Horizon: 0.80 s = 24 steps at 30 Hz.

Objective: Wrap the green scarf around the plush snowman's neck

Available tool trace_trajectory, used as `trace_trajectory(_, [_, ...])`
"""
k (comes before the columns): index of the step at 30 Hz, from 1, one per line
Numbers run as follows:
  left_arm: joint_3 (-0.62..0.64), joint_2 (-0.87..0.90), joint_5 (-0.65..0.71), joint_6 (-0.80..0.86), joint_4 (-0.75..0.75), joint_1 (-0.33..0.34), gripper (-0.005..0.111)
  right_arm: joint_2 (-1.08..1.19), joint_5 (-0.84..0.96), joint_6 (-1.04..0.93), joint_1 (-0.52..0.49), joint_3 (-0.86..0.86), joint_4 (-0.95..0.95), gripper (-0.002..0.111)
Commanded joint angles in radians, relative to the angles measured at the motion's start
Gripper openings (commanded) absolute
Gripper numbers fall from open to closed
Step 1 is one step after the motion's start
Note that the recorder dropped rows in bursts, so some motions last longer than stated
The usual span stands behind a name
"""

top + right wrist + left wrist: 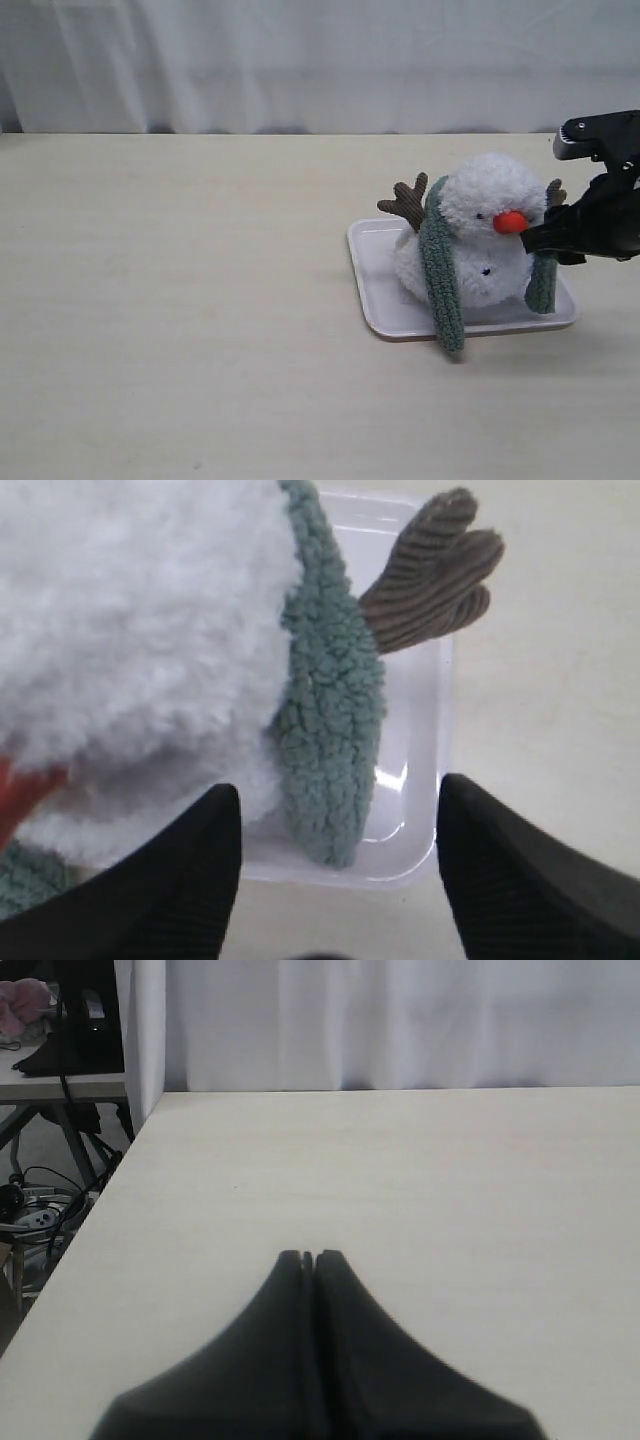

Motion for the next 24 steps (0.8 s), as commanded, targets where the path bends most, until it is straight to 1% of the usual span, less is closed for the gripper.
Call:
trace_trajectory(1, [0.003,-0.002,-0.013,-0.001,-0.004,0.001,0.000,0.064,-0.054,-0.024,-0.006,0.007,-0.017,0.056])
trace_trajectory(8, [0.003,-0.002,-0.013,-0.001,-0.004,0.001,0.000,0.149,-0.079,-0.069,-0.006,0.007,-0.017,0.055])
trace_trajectory(10, [0.003,-0.002,-0.013,-0.001,-0.004,0.001,0.000,0.166,-0.083,-0.069,-0.006,0.007,-0.017,0.053])
trace_trajectory(11, [0.003,-0.002,-0.013,-0.001,-0.004,0.001,0.000,0.168,-0.083,-0.071,-0.006,0.007,-0.017,0.049])
trace_trajectory(12, [0.003,-0.002,-0.013,-0.001,-0.004,0.001,0.000,0.170,-0.083,-0.073,-0.006,0.007,-0.017,0.042])
trace_trajectory(16, [0.003,-0.002,-0.013,-0.001,-0.004,0.001,0.000,0.168,-0.044,-0.083,-0.006,0.007,-0.014,0.010])
trace_trajectory(17, [0.003,-0.002,-0.013,-0.001,-0.004,0.001,0.000,0.168,-0.033,-0.091,-0.006,0.007,-0.014,0.003])
trace_trajectory(21, [0.003,-0.002,-0.013,-0.001,-0.004,0.001,0.000,0.168,0.029,-0.093,-0.006,0.005,0.011,0.004])
trace_trajectory(24, [0.003,-0.002,-0.013,-0.001,-0.004,0.001,0.000,0.168,0.121,-0.093,-0.006,-0.014,0.045,0.004])
